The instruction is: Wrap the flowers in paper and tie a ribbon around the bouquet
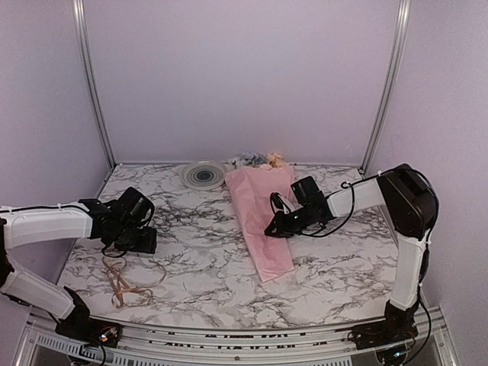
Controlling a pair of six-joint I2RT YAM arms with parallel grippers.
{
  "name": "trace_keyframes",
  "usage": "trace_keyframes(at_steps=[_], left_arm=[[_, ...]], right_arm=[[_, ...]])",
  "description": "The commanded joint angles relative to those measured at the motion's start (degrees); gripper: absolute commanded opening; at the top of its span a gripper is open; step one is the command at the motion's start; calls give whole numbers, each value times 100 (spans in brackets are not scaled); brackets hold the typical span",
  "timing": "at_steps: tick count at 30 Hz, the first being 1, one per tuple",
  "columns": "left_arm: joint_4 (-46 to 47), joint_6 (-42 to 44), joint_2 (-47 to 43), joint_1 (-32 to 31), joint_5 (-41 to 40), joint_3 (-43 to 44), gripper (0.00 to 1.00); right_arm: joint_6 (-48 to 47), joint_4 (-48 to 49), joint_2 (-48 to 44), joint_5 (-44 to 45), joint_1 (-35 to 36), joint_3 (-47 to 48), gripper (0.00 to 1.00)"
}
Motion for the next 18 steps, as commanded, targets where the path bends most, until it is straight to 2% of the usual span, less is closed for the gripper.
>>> trace_keyframes(at_steps=[1,9,18], left_arm=[[-524,-226,-400,384,591,-341,68],[-918,-393,-863,858,1258,-534,67],[-960,-812,-364,1064,1584,-548,64]], right_arm=[[-136,-863,136,881,13,18,13],[-185,-1040,187,1075,93,59,13],[-215,-1101,34,1266,172,52,14]])
